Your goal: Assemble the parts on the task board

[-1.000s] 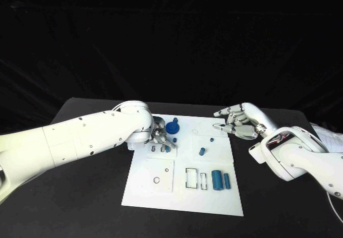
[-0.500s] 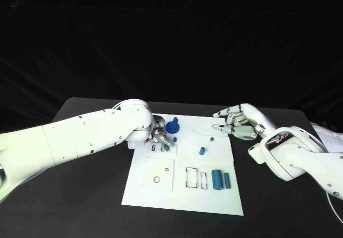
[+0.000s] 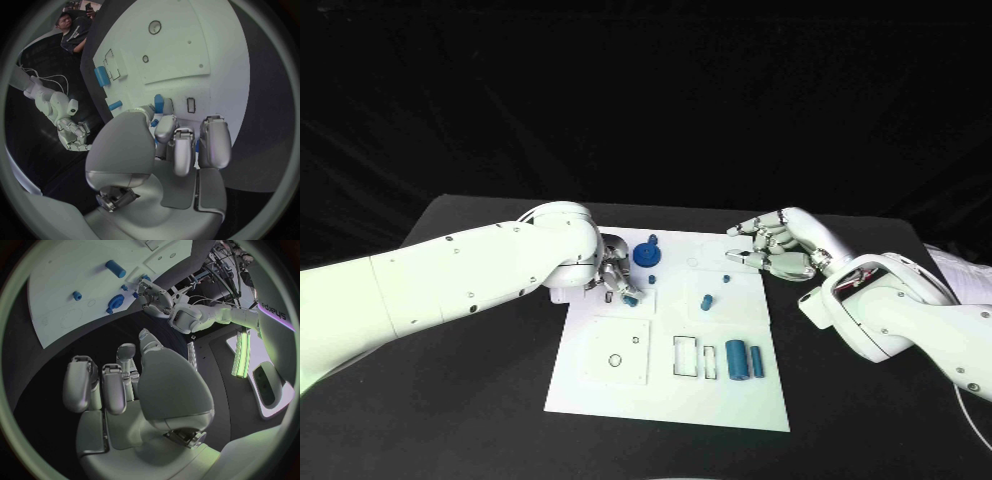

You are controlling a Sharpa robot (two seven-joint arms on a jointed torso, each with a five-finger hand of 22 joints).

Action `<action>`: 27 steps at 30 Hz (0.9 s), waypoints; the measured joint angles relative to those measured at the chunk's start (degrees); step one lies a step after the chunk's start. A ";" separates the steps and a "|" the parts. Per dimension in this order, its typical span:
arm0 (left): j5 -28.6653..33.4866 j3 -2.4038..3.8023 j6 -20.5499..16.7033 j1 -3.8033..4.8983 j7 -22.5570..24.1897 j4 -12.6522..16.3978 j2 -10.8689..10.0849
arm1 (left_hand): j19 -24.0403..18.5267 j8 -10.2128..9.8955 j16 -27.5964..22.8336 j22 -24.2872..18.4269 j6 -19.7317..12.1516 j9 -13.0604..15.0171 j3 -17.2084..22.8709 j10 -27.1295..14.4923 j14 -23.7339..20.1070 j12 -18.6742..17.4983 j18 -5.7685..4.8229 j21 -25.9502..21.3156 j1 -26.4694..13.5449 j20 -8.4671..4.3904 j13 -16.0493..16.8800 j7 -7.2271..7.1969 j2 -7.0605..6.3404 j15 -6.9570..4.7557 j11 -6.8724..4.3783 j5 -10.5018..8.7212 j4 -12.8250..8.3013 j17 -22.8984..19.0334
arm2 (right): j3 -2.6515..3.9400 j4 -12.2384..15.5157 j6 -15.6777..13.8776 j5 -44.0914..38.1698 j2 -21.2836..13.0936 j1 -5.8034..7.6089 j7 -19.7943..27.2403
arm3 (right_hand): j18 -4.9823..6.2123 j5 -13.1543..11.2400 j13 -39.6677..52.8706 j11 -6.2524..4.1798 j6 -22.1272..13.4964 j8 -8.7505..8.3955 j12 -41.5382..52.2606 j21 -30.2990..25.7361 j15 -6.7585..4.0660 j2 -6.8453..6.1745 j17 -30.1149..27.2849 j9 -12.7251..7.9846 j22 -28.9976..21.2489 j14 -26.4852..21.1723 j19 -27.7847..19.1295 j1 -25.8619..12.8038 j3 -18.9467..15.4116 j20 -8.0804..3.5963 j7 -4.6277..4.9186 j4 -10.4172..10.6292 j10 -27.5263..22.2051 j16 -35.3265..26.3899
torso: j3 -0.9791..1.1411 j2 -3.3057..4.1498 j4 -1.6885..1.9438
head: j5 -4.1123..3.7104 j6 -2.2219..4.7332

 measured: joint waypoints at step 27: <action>-5.39 -0.18 -23.06 -4.72 3.50 9.94 -7.45 | 1.57 0.15 0.00 0.04 0.75 0.53 3.69 1.59 0.00 1.56 -0.86 1.63 -1.74 0.10 2.04 0.08 -1.73 0.00 -0.15 -0.52 -1.54 -0.02 | 0.00 0.41 0.03 0.16 -0.69 -0.02 0.01 | -0.01 0.24 -0.20 0.00 0.00 0.00 0.00 0.00 0.00 0.53 0.04 0.00 -0.05 0.00 0.00 -0.53 -0.32 0.00 0.00 0.32 0.00 0.00 | 0.42 -0.11 0.89 | 0.10 -0.34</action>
